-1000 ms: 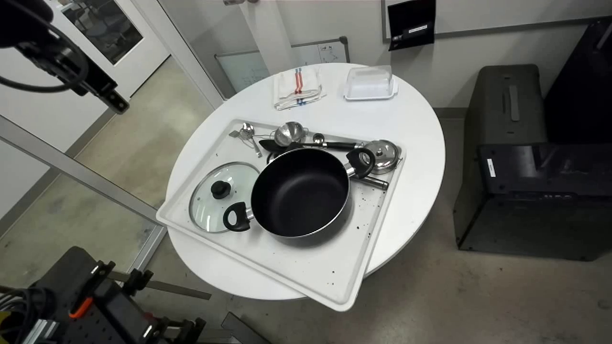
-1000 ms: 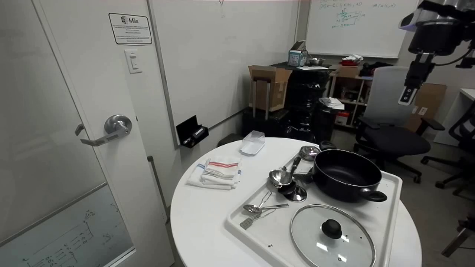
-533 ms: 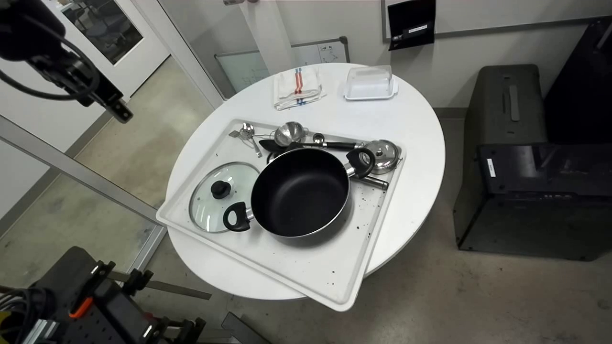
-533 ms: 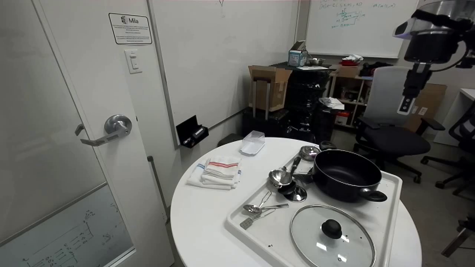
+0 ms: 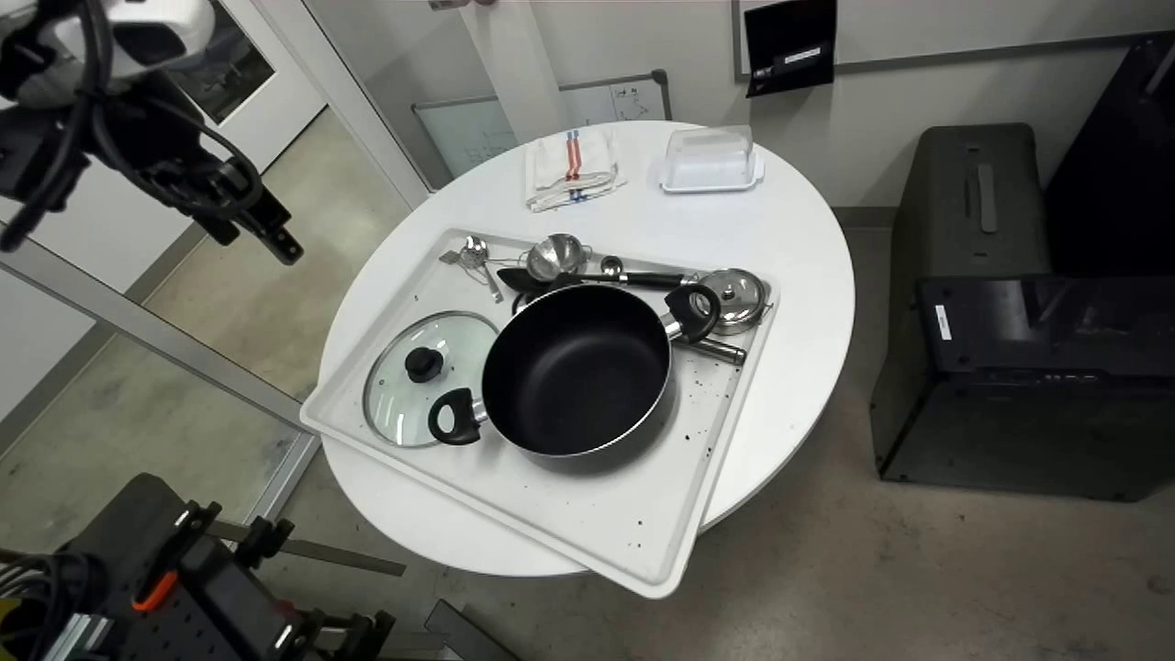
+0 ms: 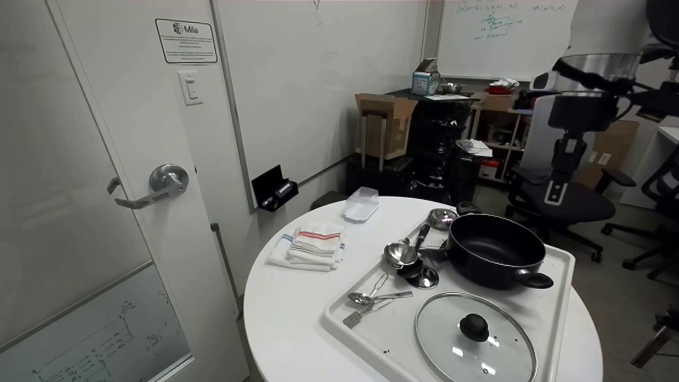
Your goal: Put the lid on the black pot
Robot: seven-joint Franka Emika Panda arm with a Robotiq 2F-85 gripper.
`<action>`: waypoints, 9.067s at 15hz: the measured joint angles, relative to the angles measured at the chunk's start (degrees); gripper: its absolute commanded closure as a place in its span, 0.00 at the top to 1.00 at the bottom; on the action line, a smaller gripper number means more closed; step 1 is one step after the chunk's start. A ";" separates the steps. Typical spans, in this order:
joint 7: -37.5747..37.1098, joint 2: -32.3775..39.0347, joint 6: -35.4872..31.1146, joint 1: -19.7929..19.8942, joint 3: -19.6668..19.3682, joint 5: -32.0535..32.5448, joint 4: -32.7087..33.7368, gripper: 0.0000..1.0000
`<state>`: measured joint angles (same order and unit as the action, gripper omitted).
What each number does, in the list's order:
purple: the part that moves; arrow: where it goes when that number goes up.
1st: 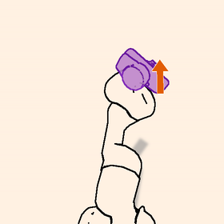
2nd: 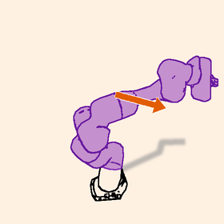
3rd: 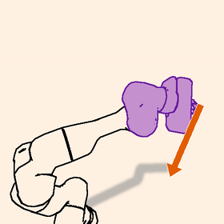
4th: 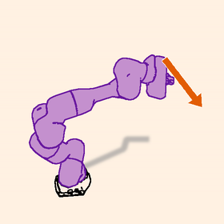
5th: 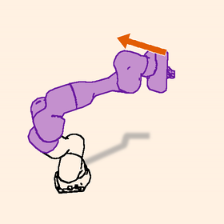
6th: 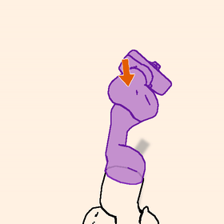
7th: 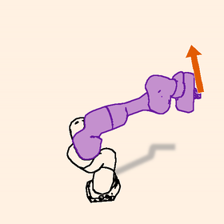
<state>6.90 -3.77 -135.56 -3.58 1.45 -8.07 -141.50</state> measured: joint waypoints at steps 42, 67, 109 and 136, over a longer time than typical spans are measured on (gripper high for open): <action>-18.10 50.51 -25.41 -14.25 -4.69 20.37 21.08 0.67; -17.27 41.59 -25.36 -13.29 -1.52 19.47 17.03 0.26; -30.41 42.44 -11.02 2.86 -9.94 4.82 30.85 0.26; -32.47 42.99 -4.70 6.74 -11.88 2.97 32.52 0.26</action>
<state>-25.57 39.23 -140.25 3.17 -10.43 -5.10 -108.98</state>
